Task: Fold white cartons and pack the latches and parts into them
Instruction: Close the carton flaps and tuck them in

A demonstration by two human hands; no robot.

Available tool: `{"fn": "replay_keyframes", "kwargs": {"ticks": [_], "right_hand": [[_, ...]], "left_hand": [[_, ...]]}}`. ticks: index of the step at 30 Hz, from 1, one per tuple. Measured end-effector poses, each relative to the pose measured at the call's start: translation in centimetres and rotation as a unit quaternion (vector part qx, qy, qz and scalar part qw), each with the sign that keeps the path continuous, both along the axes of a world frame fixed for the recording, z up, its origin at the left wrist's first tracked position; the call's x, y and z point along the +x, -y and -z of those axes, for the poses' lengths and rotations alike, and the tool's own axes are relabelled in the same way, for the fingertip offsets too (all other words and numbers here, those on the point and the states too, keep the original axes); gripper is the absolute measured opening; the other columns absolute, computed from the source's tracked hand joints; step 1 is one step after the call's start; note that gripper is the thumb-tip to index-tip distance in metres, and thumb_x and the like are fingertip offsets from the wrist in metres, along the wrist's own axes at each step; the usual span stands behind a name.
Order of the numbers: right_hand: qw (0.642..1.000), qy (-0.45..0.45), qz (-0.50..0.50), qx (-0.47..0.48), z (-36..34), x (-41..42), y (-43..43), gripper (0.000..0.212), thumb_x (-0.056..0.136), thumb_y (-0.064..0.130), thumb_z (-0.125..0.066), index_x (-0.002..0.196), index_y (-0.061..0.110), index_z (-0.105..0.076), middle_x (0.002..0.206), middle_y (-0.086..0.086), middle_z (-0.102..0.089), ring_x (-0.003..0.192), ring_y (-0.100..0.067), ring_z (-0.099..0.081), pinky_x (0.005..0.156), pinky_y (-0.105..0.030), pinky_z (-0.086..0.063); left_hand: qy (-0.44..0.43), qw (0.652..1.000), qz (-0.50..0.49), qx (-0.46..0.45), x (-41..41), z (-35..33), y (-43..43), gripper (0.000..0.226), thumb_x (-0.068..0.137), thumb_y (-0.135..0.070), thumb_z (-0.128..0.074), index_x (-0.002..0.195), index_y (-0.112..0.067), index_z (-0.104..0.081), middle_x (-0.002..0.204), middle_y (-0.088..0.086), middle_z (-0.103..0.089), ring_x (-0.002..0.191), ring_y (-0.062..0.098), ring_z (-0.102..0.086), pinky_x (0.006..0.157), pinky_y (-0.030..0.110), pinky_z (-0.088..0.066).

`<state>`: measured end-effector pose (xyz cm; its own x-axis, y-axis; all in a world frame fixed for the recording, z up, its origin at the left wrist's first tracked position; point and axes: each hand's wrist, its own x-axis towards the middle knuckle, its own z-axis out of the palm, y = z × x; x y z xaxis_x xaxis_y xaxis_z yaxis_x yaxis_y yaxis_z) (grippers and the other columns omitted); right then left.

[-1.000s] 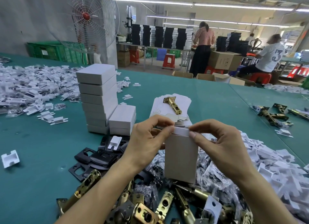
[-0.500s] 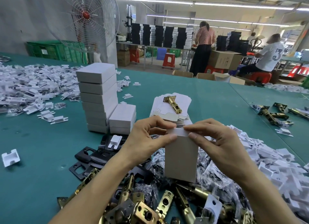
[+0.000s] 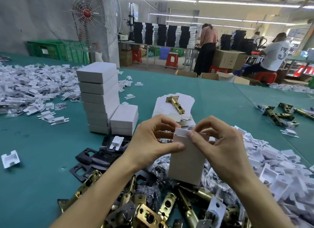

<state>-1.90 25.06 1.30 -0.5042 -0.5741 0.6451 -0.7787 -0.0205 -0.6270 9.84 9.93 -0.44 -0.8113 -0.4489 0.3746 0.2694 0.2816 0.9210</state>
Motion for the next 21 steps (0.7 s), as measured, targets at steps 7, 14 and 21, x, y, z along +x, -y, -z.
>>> {"fn": "replay_keyframes", "kwargs": {"ticks": [7,14,21], "right_hand": [[0.999,-0.01,-0.027,0.028,-0.26,0.38,0.01,0.027,0.085,0.006,-0.072,0.089,0.033,-0.073,0.094,0.016,-0.067,0.094,-0.006,-0.066,0.062,-0.031,-0.058],[0.999,0.025,-0.027,0.014,-0.27,0.13,-0.17,0.031,0.082,0.002,-0.072,0.08,0.032,-0.071,0.086,0.012,-0.069,0.088,-0.006,-0.067,0.064,-0.025,-0.054],[0.999,0.019,-0.018,0.024,-0.61,0.19,-0.38,0.027,0.082,0.006,-0.073,0.08,0.032,-0.072,0.083,0.008,-0.067,0.084,-0.005,-0.066,0.064,-0.015,-0.05]], "left_hand": [[0.026,1.0,0.011,-0.006,0.25,-0.26,0.04,0.053,0.068,-0.003,-0.089,0.114,-0.017,-0.068,0.105,0.002,-0.076,0.099,0.016,-0.073,0.082,0.03,-0.059],[0.017,0.999,0.012,0.046,0.15,-0.43,-0.27,0.039,0.074,-0.001,-0.083,0.108,-0.017,-0.071,0.102,0.009,-0.076,0.099,0.018,-0.073,0.085,0.029,-0.058],[0.039,0.996,0.014,0.074,-0.13,-0.36,-0.42,0.032,0.075,-0.003,-0.082,0.103,-0.014,-0.071,0.097,0.012,-0.076,0.092,0.02,-0.074,0.079,0.028,-0.059]]}}
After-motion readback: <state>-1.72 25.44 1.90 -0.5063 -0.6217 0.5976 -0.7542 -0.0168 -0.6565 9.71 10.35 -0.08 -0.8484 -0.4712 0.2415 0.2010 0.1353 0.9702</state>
